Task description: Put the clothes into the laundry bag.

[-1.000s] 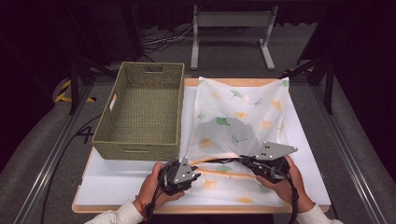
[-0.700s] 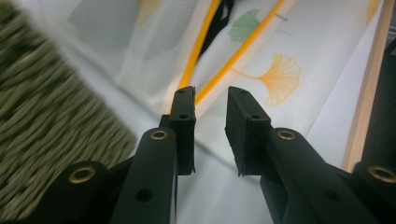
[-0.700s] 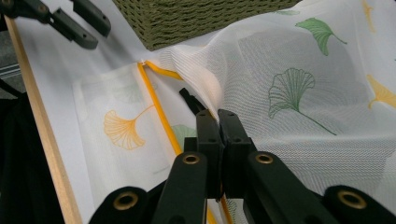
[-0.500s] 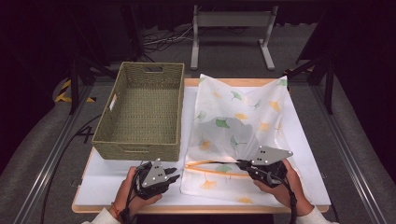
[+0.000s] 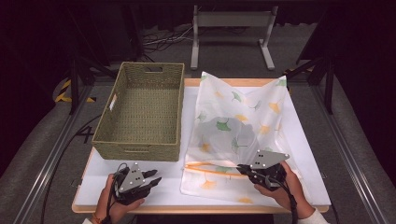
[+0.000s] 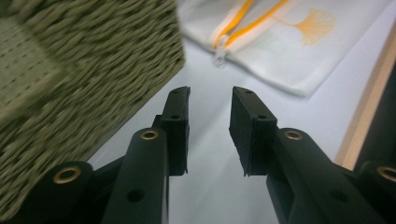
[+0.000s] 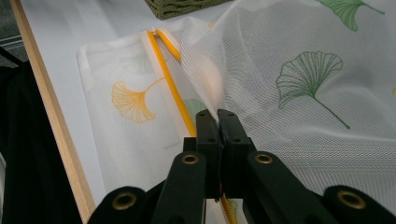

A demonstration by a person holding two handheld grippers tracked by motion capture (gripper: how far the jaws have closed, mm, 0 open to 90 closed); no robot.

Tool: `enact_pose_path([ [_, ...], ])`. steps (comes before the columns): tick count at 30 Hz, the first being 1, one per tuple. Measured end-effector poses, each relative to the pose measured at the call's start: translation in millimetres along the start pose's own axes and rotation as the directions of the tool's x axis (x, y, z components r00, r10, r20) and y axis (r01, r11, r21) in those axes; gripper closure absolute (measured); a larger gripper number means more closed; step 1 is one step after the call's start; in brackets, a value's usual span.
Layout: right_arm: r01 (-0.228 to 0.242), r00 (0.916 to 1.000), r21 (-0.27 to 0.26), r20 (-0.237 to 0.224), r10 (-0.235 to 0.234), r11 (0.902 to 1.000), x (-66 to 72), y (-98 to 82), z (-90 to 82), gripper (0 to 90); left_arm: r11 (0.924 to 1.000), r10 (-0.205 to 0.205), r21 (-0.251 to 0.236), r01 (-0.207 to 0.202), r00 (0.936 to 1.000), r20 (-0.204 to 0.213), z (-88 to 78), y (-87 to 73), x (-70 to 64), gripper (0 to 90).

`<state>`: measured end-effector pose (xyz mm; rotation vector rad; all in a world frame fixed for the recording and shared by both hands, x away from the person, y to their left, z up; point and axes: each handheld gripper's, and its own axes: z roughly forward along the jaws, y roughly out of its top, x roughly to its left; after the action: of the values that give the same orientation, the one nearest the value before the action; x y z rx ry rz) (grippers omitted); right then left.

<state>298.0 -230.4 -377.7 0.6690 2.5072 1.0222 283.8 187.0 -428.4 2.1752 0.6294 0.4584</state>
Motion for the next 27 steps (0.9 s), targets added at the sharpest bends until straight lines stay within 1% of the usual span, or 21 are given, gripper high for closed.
enact_pose_path([
  [1,-0.004,1.0,0.003,-0.001,0.004,1.0,-0.7,-2.3,0.7,88.6,0.9998,-0.021,-0.003,0.021,0.9994,-0.028,-4.7,-5.5,5.6,60.4],
  [2,-0.004,1.0,0.003,-0.001,0.004,1.0,-0.7,-2.3,0.7,88.6,0.9998,-0.021,-0.003,0.021,0.9994,-0.028,-4.7,-5.5,5.6,59.4],
  [4,-0.008,1.0,0.012,-0.005,0.009,0.9999,-1.9,-4.2,2.4,88.4,0.9986,-0.052,-0.016,0.051,0.9978,-0.041,-10.2,-11.6,12.8,58.9],
  [5,-0.008,1.0,0.018,-0.005,0.008,0.9998,-2.6,-5.2,4.1,88.5,0.9979,-0.062,-0.023,0.061,0.9965,-0.057,-12.8,-14.3,15.8,57.5],
  [6,-0.006,0.9999,0.024,-0.008,0.007,0.9997,-3.7,-6.4,6.1,88.3,0.9979,-0.062,-0.023,0.061,0.9965,-0.057,-12.8,-14.3,15.8,55.9],
  [7,-0.007,0.9999,0.028,-0.009,0.008,0.9996,-4.4,-7.5,7.4,88.2,0.996,-0.083,-0.037,0.081,0.9939,-0.072,-15.7,-18.0,20.4,55.7],
  [8,-0.01,0.9999,0.032,-0.01,0.01,0.9994,-4.8,-8.2,8.4,88.2,0.996,-0.083,-0.037,0.081,0.9939,-0.072,-15.7,-18.0,20.4,55.7],
  [9,-0.01,0.9999,0.039,-0.011,0.01,0.9992,-5.8,-9.5,9.9,88.2,0.9936,-0.104,-0.052,0.1,0.9904,-0.091,-19.3,-22.3,24.8,55.4],
  [10,-0.013,0.9998,0.043,-0.011,0.013,0.999,-6.7,-10.7,11.1,88.2,0.993,-0.111,-0.052,0.106,0.9892,-0.096,-20.4,-23.6,26.3,54.3],
  [11,-0.013,0.9998,0.043,-0.011,0.013,0.999,-6.7,-10.7,11.1,88.2,0.993,-0.111,-0.052,0.106,0.9892,-0.096,-20.4,-23.6,26.3,52.9],
  [12,-0.015,0.9998,0.048,-0.013,0.015,0.9988,-7.4,-11.6,12.1,88.2,0.9917,-0.122,-0.053,0.117,0.9867,-0.107,-21.6,-25.6,28.1,52.9],
  [13,-0.022,0.9996,0.057,-0.016,0.023,0.9982,-8.4,-13.1,14.1,88.2,0.991,-0.127,-0.056,0.122,0.985,-0.117,-22.6,-26.9,29.3,49.8],
  [14,-0.021,0.9996,0.064,-0.016,0.022,0.9977,-9.8,-14.5,15.9,88.2,0.9901,-0.134,-0.059,0.127,0.9838,-0.12,-23.5,-28.2,30.1,49.6],
  [16,-0.039,0.9988,0.078,-0.025,0.041,0.9962,-13.0,-17.7,20.2,88.1,0.9893,-0.139,-0.062,0.132,0.9812,-0.134,-25.0,-30.6,32.2,46.9],
  [17,-0.043,0.9986,0.087,-0.026,0.045,0.9953,-14.0,-19.1,22.1,88.0,0.9892,-0.141,-0.057,0.135,0.9799,-0.141,-25.9,-31.5,33.0,46.4],
  [19,-0.04,0.9989,0.11,-0.021,0.042,0.9931,-15.5,-21.6,25.7,88.1,0.9876,-0.151,-0.064,0.143,0.9775,-0.147,-26.7,-33.5,34.7,45.7],
  [22,-0.047,0.9985,0.124,-0.021,0.05,0.9912,-17.6,-24.5,28.4,88.0,0.9856,-0.163,-0.069,0.154,0.9739,-0.158,-28.0,-35.7,37.2,44.1],
  [24,-0.046,0.9986,0.137,-0.019,0.049,0.9896,-19.9,-27.3,29.3,88.1,0.9854,-0.165,-0.069,0.156,0.9733,-0.159,-28.9,-36.7,38.1,43.7],
  [26,-0.043,0.9987,0.136,-0.022,0.046,0.9898,-21.3,-28.6,29.4,88.1,0.985,-0.168,-0.068,0.159,0.9719,-0.165,-29.2,-37.8,38.9,43.7],
  [27,-0.057,0.998,0.139,-0.019,0.061,0.9886,-22.9,-31.5,29.0,88.0,0.9845,-0.171,-0.068,0.162,0.9714,-0.165,-29.3,-38.3,39.2,42.9],
])
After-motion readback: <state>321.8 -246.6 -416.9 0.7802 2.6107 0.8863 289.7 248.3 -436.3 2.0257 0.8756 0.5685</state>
